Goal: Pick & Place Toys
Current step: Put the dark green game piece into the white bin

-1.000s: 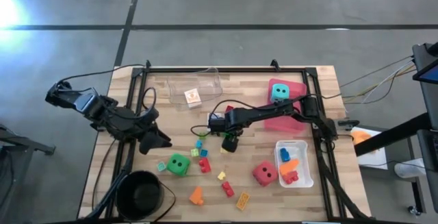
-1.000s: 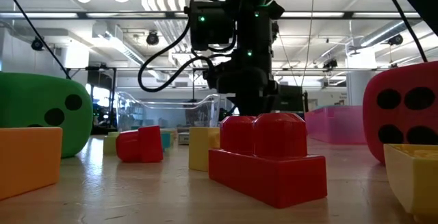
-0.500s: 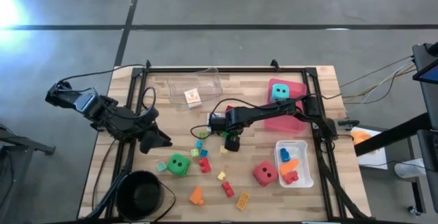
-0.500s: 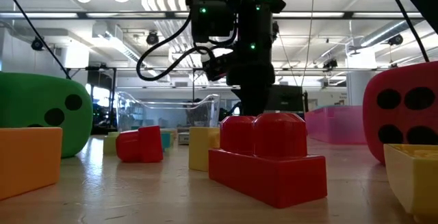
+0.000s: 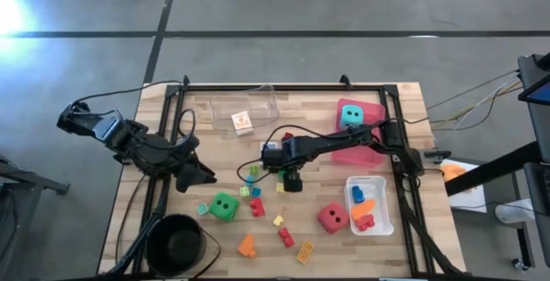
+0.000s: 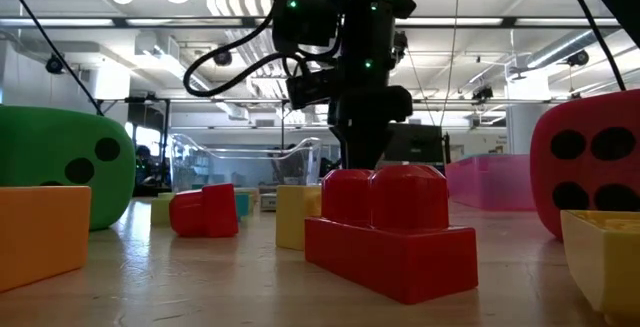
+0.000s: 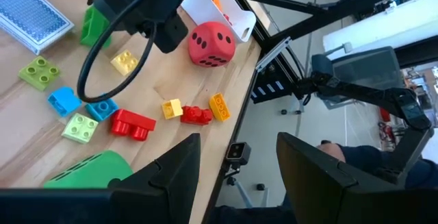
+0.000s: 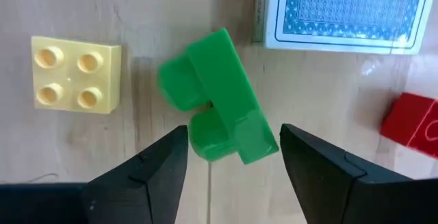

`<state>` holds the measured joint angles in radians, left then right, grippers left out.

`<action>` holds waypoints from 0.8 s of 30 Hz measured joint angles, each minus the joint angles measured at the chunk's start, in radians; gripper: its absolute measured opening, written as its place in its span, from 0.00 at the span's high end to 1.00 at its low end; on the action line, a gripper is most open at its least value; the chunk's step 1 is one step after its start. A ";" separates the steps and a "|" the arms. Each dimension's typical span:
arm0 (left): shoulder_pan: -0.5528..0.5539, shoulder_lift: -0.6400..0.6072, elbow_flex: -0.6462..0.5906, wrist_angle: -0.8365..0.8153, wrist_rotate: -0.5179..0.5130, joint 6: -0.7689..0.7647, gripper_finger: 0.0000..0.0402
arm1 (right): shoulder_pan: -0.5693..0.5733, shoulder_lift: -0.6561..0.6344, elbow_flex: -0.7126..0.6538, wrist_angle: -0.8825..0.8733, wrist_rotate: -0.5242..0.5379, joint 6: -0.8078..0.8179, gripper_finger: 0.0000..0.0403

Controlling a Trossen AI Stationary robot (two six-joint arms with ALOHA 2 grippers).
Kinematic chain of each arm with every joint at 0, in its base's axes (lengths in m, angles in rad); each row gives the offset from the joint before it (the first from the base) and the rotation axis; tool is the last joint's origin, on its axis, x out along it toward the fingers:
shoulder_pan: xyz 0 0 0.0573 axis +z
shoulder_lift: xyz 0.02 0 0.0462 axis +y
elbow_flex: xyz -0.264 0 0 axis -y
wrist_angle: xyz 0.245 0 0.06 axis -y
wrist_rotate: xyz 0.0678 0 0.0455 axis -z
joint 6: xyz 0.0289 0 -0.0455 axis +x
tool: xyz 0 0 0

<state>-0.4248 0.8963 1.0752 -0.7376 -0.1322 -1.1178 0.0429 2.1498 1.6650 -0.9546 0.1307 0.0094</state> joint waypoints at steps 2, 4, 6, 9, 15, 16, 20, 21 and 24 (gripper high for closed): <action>0.000 0.000 0.000 0.000 0.000 0.002 0.51 | 0.002 0.000 0.000 0.000 0.000 -0.021 0.44; 0.000 0.000 0.000 0.000 0.000 0.006 0.51 | 0.004 0.000 0.000 0.000 0.000 -0.045 0.44; 0.000 0.000 0.000 0.000 0.000 0.010 0.51 | 0.007 0.000 0.000 0.000 -0.001 -0.078 0.44; 0.000 0.000 0.000 0.000 0.000 0.010 0.51 | 0.013 0.000 0.000 0.001 -0.001 -0.126 0.44; 0.000 0.000 0.000 0.000 0.000 0.012 0.51 | 0.024 0.010 -0.001 0.018 -0.009 -0.171 0.44; 0.000 0.000 0.000 0.000 0.000 0.012 0.51 | 0.024 0.011 -0.001 0.025 -0.012 -0.170 0.44; 0.000 0.000 0.000 0.000 0.000 0.011 0.51 | 0.023 0.011 -0.003 0.045 -0.012 -0.171 0.44; 0.000 0.000 0.000 0.000 0.000 0.010 0.51 | 0.023 0.011 -0.003 0.050 -0.019 -0.171 0.44; 0.000 0.000 0.000 0.000 0.000 0.009 0.51 | 0.022 0.012 -0.016 0.073 -0.043 -0.169 0.44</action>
<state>-0.4248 0.8963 1.0748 -0.7376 -0.1322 -1.1084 0.0648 2.1613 1.6487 -0.8818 0.0875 -0.1597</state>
